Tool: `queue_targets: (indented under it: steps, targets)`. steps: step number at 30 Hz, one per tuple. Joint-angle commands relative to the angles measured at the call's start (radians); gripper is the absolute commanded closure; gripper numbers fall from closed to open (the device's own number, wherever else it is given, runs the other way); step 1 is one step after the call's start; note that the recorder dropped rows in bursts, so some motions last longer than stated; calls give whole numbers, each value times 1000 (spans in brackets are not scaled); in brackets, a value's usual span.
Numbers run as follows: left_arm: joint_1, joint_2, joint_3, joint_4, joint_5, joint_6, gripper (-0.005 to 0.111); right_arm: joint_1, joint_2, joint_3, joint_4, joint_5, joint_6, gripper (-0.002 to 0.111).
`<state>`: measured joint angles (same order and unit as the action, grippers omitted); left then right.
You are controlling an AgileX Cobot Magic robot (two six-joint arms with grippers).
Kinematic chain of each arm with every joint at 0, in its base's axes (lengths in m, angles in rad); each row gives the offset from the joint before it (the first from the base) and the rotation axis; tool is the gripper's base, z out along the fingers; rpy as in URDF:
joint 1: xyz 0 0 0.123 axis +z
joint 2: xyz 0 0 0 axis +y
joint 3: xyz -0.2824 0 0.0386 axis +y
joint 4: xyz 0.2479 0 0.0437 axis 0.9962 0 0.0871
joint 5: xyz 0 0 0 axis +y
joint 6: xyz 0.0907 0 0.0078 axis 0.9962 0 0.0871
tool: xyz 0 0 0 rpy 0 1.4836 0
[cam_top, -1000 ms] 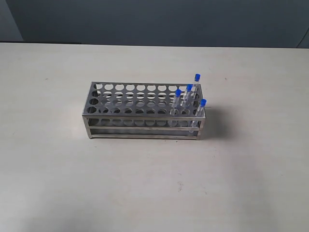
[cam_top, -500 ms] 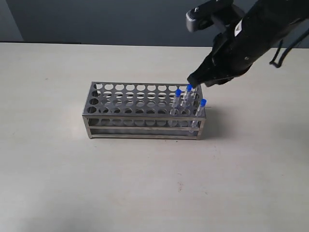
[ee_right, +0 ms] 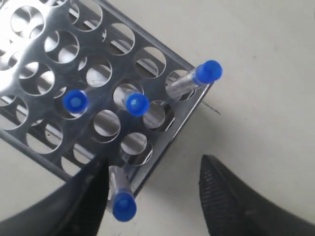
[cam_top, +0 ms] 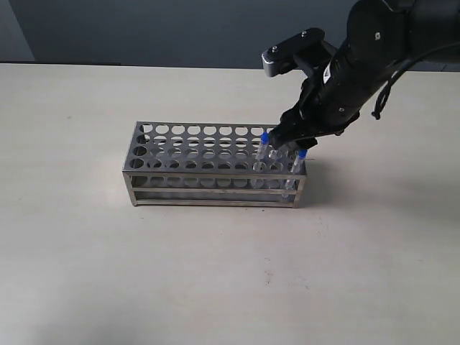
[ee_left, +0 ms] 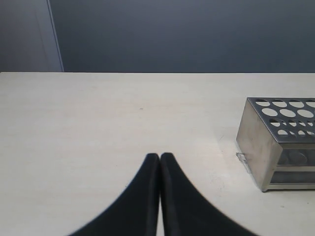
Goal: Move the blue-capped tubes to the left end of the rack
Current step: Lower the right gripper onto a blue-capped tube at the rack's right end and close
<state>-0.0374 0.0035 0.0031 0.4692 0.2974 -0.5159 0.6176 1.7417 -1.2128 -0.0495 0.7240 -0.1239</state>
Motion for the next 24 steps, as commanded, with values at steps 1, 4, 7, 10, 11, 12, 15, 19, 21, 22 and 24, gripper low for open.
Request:
queue_targets:
  steps: [1,4,7,10,11,12,15,19,21,22,24]
  targets:
    - [-6,-4,-3,1,-6,-1,106,1,32,-8,-12,-40,3,54]
    - [-6,-4,-3,1,-6,-1,106,1,58,-8,-12,-41,5,62]
    - [-6,-4,-3,1,-6,-1,106,1,71,-8,-12,-25,5,92]
    - [-6,-4,-3,1,-6,-1,106,1,71,-8,7,-16,5,108]
    - [-6,-4,-3,1,-6,-1,106,1,71,-8,10,-11,5,108]
    - [-6,-4,-3,1,-6,-1,106,1,71,-8,16,-8,5,108]
    - [-6,-4,-3,-3,-6,-1,106,1,69,-8,26,-8,5,108]
    - [-6,-4,-3,-3,-6,-1,106,1,63,-8,16,3,5,108]
    - [-6,-4,-3,-3,-6,-1,106,1,61,-8,6,8,5,108]
    - [-6,-4,-3,-3,-6,-1,106,1,61,-8,6,8,5,108]
    - [-6,-4,-3,-3,-6,-1,106,1,58,-8,6,8,5,108]
